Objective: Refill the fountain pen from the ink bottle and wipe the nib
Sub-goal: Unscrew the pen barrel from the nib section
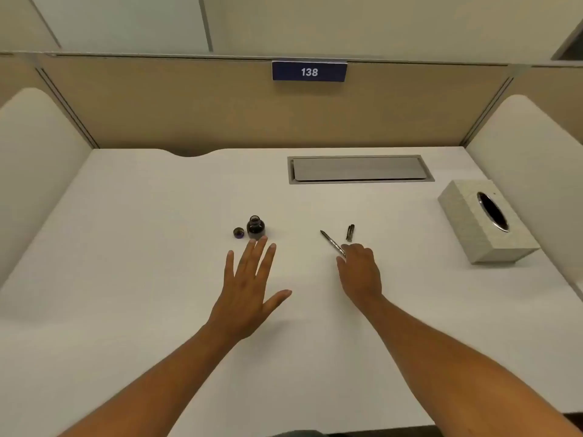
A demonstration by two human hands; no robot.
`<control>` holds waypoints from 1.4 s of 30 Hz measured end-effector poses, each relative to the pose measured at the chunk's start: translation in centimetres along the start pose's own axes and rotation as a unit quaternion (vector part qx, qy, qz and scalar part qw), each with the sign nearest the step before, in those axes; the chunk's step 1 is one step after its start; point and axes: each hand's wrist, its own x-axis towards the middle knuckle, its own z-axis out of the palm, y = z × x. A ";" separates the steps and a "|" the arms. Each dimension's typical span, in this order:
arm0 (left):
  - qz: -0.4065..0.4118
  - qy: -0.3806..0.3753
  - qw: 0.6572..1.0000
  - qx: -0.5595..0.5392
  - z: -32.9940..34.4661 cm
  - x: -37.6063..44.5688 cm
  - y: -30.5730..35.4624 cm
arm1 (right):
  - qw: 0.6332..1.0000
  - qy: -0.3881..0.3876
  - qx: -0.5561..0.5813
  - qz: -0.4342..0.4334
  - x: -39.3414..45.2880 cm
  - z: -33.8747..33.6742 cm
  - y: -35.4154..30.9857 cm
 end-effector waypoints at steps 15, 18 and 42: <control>-0.278 -0.017 0.877 -0.391 1.8 2.3 5.4 | 0.898 -0.057 0.407 0.155 -2.3 -0.4 -0.7; -0.363 -0.008 0.793 -0.490 1.3 3.3 5.6 | 0.865 -0.102 0.469 0.147 -5.0 -1.6 -2.3; -0.417 -0.018 0.654 -0.631 -0.1 4.8 6.4 | 0.823 -0.196 0.516 0.137 -7.2 -4.4 -3.7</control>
